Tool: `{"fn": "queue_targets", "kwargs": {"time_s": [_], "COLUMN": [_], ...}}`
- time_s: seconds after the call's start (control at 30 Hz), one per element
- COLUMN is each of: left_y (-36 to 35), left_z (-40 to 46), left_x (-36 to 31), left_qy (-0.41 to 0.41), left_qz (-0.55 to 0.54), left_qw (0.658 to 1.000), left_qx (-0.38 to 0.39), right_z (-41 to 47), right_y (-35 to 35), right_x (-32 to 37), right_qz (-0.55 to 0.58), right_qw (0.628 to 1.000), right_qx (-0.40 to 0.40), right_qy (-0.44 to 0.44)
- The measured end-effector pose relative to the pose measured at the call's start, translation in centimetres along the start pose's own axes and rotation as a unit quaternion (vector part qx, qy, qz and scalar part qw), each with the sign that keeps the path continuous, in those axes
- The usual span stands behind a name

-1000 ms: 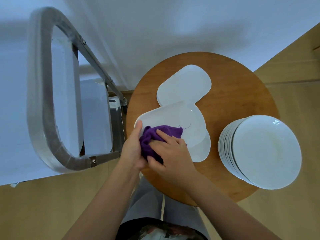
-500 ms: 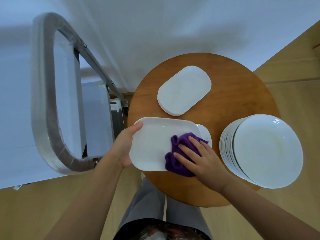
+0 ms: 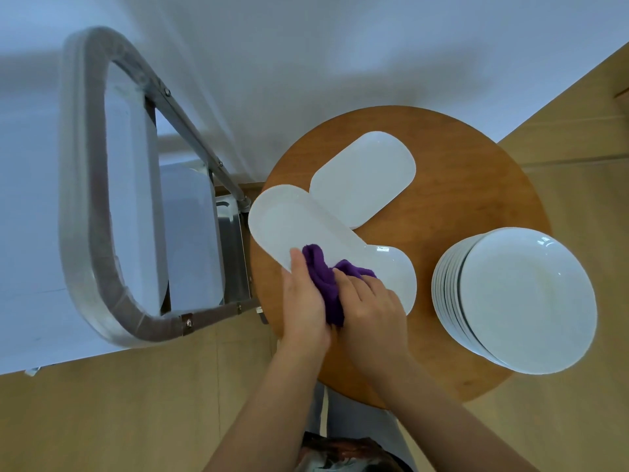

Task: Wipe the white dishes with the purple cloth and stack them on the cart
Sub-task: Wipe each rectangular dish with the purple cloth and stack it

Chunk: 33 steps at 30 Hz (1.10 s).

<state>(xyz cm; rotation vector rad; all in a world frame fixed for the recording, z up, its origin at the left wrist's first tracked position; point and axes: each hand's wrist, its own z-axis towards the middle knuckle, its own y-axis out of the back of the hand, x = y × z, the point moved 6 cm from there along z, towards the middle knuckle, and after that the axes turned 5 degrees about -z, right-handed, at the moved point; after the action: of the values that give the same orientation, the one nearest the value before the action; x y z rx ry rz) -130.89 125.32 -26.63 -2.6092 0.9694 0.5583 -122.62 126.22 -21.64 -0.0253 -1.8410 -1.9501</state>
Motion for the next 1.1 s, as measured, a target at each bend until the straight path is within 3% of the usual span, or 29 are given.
{"fn": "queue_targets", "kwargs": {"time_s": [0.13,0.33,0.43,0.57,0.7,0.87,1.03,1.1], "left_y": [0.9,1.6,1.6,1.2,0.9,0.4,0.4,0.5], "left_z": [0.8,1.2,1.5,1.0,0.1,-1.3,-2.6,-2.5], "left_x": [-1.6,-3.9,-4.2,-4.1,-3.8,-2.6,-3.0,-3.4], "left_qy": [-0.003,-0.04,-0.033,-0.029,-0.036,-0.04,-0.09,-0.105], "left_qz": [0.032,0.167,0.219,0.332,0.38,0.444,0.433,0.445], "left_qw": [0.999,0.985,0.97,0.92,0.888,0.841,0.832,0.824], "left_qx": [-0.018,0.035,0.099,0.205,0.255,0.306,0.333,0.335], "right_z": [-0.9,-2.4,-1.8,-0.5,-0.4,1.4,3.9,5.1], "right_y": [0.0,-0.5,-0.4,-0.2,-0.7,-1.5,-1.4,-0.7], "right_x": [0.4,-1.7,-2.8,-3.7,-2.2,-3.1,-4.1,-5.1], "right_qz": [0.0,-0.017,-0.024,0.016,-0.103,-0.086,-0.014,0.071], "right_qw": [0.998,0.975,0.972,0.983,0.962,0.979,0.98,0.977], "right_qx": [-0.003,0.069,0.108,0.146,0.133,0.176,0.199,0.194], "right_qy": [0.066,0.209,0.207,0.108,0.216,0.063,-0.003,-0.057]}}
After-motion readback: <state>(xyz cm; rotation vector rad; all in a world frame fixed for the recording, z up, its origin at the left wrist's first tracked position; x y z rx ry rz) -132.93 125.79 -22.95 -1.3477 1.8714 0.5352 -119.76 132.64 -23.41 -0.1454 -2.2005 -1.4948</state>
